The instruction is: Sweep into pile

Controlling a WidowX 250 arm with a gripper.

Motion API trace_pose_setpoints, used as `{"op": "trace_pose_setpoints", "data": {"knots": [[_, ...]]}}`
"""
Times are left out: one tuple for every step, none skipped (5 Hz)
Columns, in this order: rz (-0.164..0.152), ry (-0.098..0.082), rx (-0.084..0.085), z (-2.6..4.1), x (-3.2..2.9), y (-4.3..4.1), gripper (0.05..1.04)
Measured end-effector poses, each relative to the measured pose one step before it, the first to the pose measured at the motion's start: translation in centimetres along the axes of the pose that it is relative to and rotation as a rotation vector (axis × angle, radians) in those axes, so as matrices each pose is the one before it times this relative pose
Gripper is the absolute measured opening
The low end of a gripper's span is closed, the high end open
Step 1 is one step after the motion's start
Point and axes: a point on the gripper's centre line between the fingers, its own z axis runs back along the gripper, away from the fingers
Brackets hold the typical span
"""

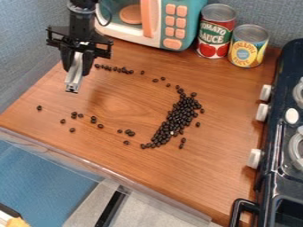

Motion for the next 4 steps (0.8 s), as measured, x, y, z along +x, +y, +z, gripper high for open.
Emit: {"op": "trace_pose_setpoints", "data": {"knots": [[0.0009, -0.0205, 0.0485, -0.893, 1.393, 0.907, 0.381], [0.0008, -0.0018, 0.0430, -0.651, 0.686, 0.431, 0.380], [-0.0134, 0.0105, 0.0318, -0.912, 0.357, 0.138, 0.381], [-0.0472, 0.0219, 0.0327, -1.067, 0.516, 0.050, 0.381]]}}
